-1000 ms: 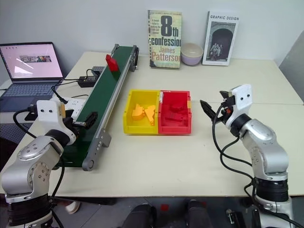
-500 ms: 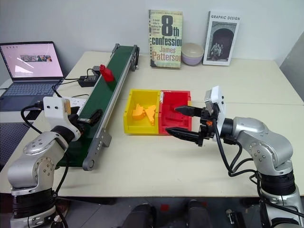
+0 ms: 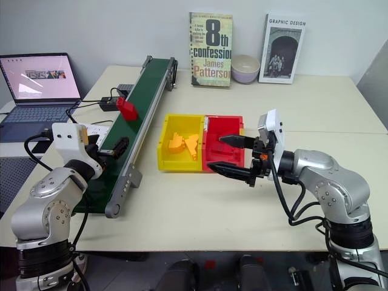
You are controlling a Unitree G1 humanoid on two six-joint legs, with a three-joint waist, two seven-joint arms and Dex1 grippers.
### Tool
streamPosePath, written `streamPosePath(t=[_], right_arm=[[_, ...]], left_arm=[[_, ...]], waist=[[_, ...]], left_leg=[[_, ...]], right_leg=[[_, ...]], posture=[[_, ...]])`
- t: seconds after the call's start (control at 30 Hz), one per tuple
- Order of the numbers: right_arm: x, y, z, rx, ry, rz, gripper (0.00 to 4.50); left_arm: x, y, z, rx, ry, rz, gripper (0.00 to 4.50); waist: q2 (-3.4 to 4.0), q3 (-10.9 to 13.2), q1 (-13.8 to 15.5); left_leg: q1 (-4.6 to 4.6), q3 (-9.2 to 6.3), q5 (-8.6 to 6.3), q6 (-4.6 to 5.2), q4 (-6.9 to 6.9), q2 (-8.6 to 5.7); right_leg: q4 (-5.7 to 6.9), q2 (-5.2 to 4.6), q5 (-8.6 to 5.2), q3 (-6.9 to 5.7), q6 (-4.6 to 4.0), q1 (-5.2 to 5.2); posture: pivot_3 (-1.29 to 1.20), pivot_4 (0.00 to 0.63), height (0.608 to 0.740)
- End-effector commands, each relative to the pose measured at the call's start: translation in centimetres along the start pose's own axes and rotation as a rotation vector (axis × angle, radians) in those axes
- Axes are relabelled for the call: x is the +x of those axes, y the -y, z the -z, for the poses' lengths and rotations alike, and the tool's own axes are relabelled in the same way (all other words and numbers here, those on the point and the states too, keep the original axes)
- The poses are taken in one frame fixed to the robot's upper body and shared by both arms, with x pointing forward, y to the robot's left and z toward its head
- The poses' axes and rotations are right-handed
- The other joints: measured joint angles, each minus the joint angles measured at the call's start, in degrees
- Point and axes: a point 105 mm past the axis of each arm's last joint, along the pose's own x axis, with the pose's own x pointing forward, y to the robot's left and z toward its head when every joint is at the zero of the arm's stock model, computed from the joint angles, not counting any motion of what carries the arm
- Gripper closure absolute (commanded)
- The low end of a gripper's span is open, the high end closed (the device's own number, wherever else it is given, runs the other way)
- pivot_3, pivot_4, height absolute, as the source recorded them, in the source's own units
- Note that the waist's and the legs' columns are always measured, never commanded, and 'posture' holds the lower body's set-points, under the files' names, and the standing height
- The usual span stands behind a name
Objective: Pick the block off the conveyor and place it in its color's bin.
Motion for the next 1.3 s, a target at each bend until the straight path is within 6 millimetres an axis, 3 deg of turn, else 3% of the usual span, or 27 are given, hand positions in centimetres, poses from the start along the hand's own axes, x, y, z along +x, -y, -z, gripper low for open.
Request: streamPosePath(t=[0.03,0.63,1.17,1.3], right_arm=[[0.1,-1.1,-1.7,-0.072,0.047,-0.037,0.0],[-0.4,-1.5,-1.4,-0.061,0.043,-0.026,0.0],[-0.2,-1.0,-1.7,-0.06,0.051,-0.011,0.0],[-0.2,-1.0,-1.7,-0.062,0.051,-0.01,0.0]], left_arm=[[-0.2,-0.3,-1.7,0.021,0.071,-0.017,0.03],[0.2,-0.8,0.3,-0.024,0.007,-0.05,0.03],[-1.1,-1.0,0.0,-0.03,0.002,-0.061,2.96],[-1.0,-1.2,-0.8,-0.02,0.012,-0.059,2.98]], waist=[[0.0,0.0,-0.01],[0.0,0.0,0.0],[0.0,0.0,0.01],[0.0,0.0,0.01]], left_leg=[[0.0,0.0,0.0,0.0,0.0,0.0],[0.0,0.0,0.0,0.0,0.0,0.0],[-0.01,-0.02,0.0,0.0,0.0,0.01],[0.0,-0.02,0.0,0.0,0.0,0.01]], right_leg=[[0.0,0.0,0.0,0.0,0.0,0.0],[0.0,-0.01,0.0,-0.01,0.0,0.0],[-0.01,-0.03,0.0,0.0,0.0,0.0],[-0.01,-0.03,0.0,-0.01,0.0,0.0]], posture=[[0.0,0.15,0.74],[0.0,0.15,0.74],[0.0,0.15,0.74],[0.0,0.15,0.74]])
